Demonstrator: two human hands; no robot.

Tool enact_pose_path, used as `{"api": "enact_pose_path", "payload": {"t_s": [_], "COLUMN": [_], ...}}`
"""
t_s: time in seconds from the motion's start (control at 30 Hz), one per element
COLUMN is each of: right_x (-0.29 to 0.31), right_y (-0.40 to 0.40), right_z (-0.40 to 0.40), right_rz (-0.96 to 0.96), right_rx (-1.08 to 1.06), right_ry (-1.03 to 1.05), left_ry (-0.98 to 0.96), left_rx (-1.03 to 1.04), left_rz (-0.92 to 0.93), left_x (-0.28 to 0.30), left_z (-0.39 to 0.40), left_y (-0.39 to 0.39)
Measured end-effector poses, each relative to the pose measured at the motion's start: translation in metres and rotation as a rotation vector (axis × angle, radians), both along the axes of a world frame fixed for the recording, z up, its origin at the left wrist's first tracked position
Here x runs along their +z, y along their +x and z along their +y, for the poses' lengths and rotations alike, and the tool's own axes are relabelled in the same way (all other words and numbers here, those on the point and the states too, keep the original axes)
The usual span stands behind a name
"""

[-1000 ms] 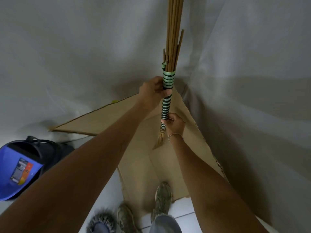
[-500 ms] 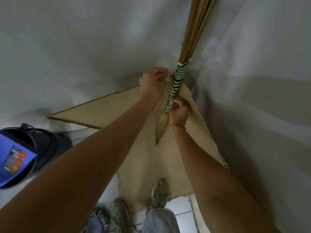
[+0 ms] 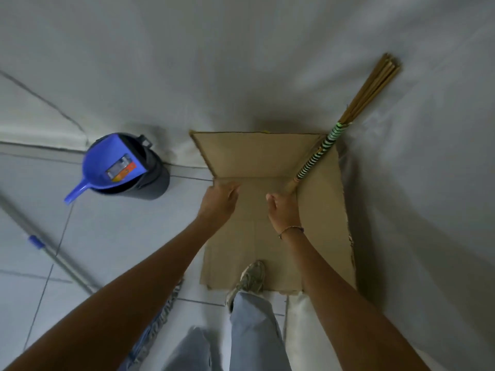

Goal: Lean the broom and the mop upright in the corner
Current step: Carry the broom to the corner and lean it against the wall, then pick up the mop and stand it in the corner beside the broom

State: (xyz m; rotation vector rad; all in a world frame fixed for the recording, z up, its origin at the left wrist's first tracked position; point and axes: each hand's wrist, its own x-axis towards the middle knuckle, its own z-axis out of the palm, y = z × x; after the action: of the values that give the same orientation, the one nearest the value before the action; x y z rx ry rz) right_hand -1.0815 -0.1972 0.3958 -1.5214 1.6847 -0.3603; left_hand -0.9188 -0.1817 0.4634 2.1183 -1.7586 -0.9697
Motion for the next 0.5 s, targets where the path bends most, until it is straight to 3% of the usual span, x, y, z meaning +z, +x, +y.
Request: {"api": "enact_pose_path", "payload": {"t_s": [0.13, 0.33, 0.5], "right_x": [0.038, 0.087, 0.114], "right_y": [0.032, 0.108, 0.19], "right_z": [0.055, 0.177, 0.312], "right_rz": [0.04, 0.119, 0.126], "right_rx": [0.191, 0.457, 0.631], "right_ry": [0.062, 0.012, -0.048], "left_ry": [0.12, 0.094, 0.171], "left_rx": [-0.025, 0.075, 0.19], "left_rz": [-0.048, -0.154, -0.225], "left_x": [0.016, 0.052, 0.088], "left_z": [0.089, 0.232, 0.408], "left_y": [0.049, 0.135, 0.22]}}
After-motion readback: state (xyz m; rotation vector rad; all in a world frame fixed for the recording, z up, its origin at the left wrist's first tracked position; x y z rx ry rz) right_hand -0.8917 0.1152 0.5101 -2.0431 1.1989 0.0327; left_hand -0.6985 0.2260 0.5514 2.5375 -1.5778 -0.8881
